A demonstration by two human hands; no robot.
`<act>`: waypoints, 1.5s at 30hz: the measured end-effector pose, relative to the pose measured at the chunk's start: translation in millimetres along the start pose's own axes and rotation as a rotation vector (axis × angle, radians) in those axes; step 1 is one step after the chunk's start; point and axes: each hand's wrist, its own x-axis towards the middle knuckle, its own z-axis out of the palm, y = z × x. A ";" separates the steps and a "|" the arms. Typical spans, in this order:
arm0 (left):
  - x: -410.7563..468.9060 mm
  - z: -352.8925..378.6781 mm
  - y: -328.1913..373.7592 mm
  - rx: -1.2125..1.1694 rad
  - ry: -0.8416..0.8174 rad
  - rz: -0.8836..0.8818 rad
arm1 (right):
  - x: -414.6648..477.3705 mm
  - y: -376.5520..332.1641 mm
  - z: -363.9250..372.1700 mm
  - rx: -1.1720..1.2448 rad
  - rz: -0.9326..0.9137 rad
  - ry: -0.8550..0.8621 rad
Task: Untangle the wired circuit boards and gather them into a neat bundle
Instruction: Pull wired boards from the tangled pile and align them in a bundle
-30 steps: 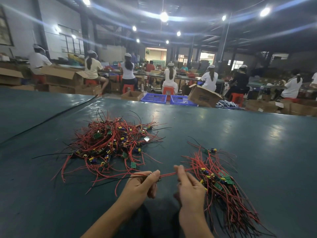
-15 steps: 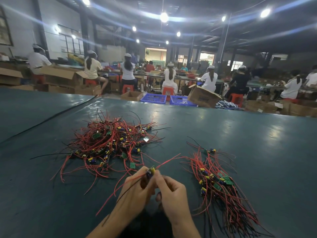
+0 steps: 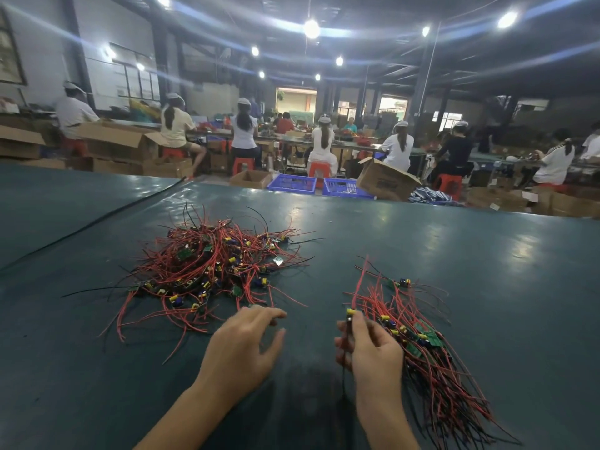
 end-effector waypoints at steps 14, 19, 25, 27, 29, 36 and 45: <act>-2.6 12.2 -40.4 0.174 -0.175 -0.372 | 10.6 -13.2 -35.6 -0.998 -0.419 0.194; -2.3 14.4 -34.7 0.164 -0.176 -0.351 | -8.3 -3.1 -13.9 -0.842 -0.579 0.000; 2.3 7.9 -19.3 0.019 0.202 -0.166 | -28.5 15.4 7.8 -0.880 -0.732 -0.118; 4.0 6.4 -12.2 -0.057 0.288 -0.069 | -30.4 16.2 9.2 -0.838 -0.736 -0.111; 4.2 6.6 -5.3 -0.081 0.309 0.033 | -31.3 14.7 10.2 -0.713 -0.602 -0.180; 0.3 11.7 6.4 -0.065 0.224 0.283 | -26.9 3.5 15.0 -0.164 -0.184 -0.282; 1.5 5.8 10.2 -0.069 0.269 0.188 | -17.6 1.6 10.6 0.010 -0.133 -0.113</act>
